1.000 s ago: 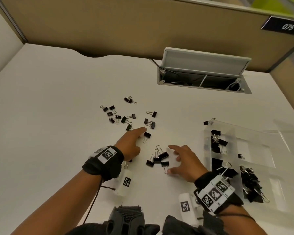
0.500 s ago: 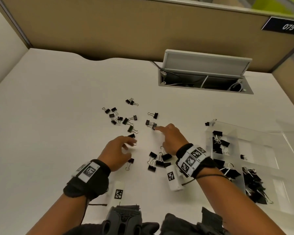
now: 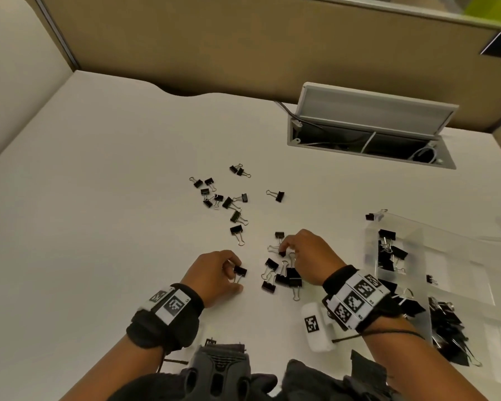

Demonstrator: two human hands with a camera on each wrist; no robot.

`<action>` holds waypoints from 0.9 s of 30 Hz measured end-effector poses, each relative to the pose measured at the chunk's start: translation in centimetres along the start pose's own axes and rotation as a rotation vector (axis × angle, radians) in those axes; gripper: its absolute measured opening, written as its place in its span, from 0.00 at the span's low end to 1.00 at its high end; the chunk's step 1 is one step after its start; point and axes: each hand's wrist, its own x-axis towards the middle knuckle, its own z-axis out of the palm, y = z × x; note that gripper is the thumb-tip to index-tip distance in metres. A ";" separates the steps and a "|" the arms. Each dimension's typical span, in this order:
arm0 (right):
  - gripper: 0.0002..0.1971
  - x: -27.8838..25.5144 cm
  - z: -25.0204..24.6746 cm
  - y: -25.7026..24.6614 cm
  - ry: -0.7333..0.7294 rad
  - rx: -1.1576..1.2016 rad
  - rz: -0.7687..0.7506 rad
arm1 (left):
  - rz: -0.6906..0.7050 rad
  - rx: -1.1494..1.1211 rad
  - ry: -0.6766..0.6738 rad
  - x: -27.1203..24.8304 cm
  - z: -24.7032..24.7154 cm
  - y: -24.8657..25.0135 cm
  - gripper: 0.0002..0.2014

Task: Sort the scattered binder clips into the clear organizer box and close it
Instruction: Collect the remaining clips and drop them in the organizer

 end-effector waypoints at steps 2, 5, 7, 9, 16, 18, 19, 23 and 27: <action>0.20 -1.1 -0.2 0.4 -0.019 0.087 -0.015 | 0.030 0.008 -0.017 0.3 0.5 0.3 0.11; 0.21 -2.4 -0.5 1.2 -0.009 0.195 -0.002 | 0.090 -0.020 -0.128 0.2 1.2 0.8 0.11; 0.20 -2.6 -0.5 1.7 0.029 0.226 0.032 | 0.126 -0.039 -0.180 0.1 1.4 1.0 0.13; 0.16 -2.2 -0.4 2.1 0.098 0.282 0.081 | 0.138 -0.050 -0.134 0.3 1.4 1.1 0.17; 0.13 0.2 1.1 0.1 0.155 0.205 0.169 | 0.117 0.007 -0.094 1.7 0.8 1.7 0.28; 0.15 0.8 1.4 -0.7 0.136 0.128 0.173 | 0.121 0.100 -0.098 1.9 1.0 1.8 0.29; 0.15 1.1 1.3 -1.0 0.119 0.101 0.177 | 0.126 0.130 -0.098 2.0 1.0 1.8 0.29; 0.16 2.0 0.1 -1.6 0.139 0.092 0.174 | 0.157 0.178 -0.128 1.8 1.1 2.0 0.24; 0.14 3.2 -1.2 -2.3 0.231 0.173 0.127 | 0.194 0.215 -0.160 1.6 1.4 1.9 0.19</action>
